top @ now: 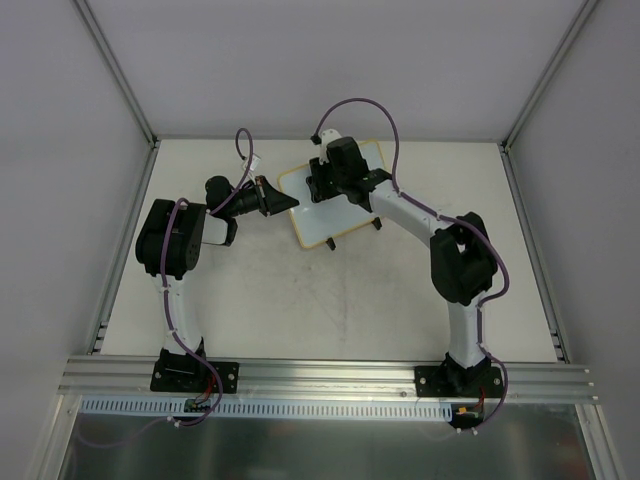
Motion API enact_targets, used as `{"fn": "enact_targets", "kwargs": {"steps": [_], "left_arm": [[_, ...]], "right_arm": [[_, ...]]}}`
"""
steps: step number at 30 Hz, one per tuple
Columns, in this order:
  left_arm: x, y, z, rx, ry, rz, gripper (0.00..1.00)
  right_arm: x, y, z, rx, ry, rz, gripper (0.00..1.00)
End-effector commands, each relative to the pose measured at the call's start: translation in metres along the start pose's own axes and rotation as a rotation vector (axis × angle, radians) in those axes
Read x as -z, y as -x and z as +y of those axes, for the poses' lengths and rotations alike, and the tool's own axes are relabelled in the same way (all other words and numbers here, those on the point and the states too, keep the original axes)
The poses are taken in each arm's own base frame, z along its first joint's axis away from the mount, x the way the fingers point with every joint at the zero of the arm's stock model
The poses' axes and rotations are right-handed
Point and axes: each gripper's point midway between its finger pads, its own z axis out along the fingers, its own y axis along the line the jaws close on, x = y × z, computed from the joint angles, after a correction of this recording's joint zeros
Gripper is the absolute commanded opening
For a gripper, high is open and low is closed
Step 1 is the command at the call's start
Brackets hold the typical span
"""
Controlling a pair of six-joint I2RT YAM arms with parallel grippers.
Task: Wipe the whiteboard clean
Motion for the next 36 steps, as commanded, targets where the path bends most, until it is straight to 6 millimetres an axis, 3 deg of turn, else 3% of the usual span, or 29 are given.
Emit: {"fn": "enact_targets", "kwargs": {"steps": [1, 14, 23, 30, 36], "left_arm": [[-0.008, 0.015, -0.021, -0.3, -0.119, -0.027, 0.0], [-0.008, 0.015, -0.021, -0.299, -0.121, -0.024, 0.0], [-0.008, 0.015, -0.021, -0.298, -0.119, -0.024, 0.0], [-0.008, 0.015, -0.021, -0.298, -0.12, -0.023, 0.0], [-0.008, 0.015, -0.02, -0.296, -0.12, -0.023, 0.0]], "right_arm": [[0.0, 0.002, -0.033, -0.033, -0.054, -0.004, 0.0], [0.027, -0.003, -0.137, -0.157, -0.194, -0.01, 0.0], [0.032, -0.007, -0.182, -0.199, -0.264, -0.011, 0.0], [0.034, -0.006, -0.186, -0.208, -0.254, -0.015, 0.0], [0.027, -0.004, -0.165, -0.199, -0.207, -0.014, 0.0]]}}
